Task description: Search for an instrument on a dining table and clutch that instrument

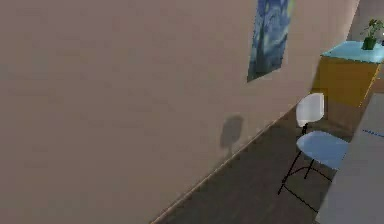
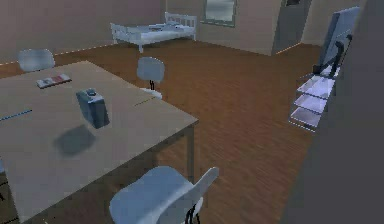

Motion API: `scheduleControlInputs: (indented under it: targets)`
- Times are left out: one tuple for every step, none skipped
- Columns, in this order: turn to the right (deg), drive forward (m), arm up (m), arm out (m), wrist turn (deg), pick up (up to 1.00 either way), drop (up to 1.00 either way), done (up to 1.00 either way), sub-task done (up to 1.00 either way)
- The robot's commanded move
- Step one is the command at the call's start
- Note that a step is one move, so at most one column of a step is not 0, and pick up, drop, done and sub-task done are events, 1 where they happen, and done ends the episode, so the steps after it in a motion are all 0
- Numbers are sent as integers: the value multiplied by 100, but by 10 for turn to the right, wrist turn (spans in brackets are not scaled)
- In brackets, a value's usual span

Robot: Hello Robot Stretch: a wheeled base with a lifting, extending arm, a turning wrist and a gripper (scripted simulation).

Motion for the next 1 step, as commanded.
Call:
scheduleControlInputs:
  targets:
    - [-240, 0, 0, 0, 0, 0, 0, 0, 0]
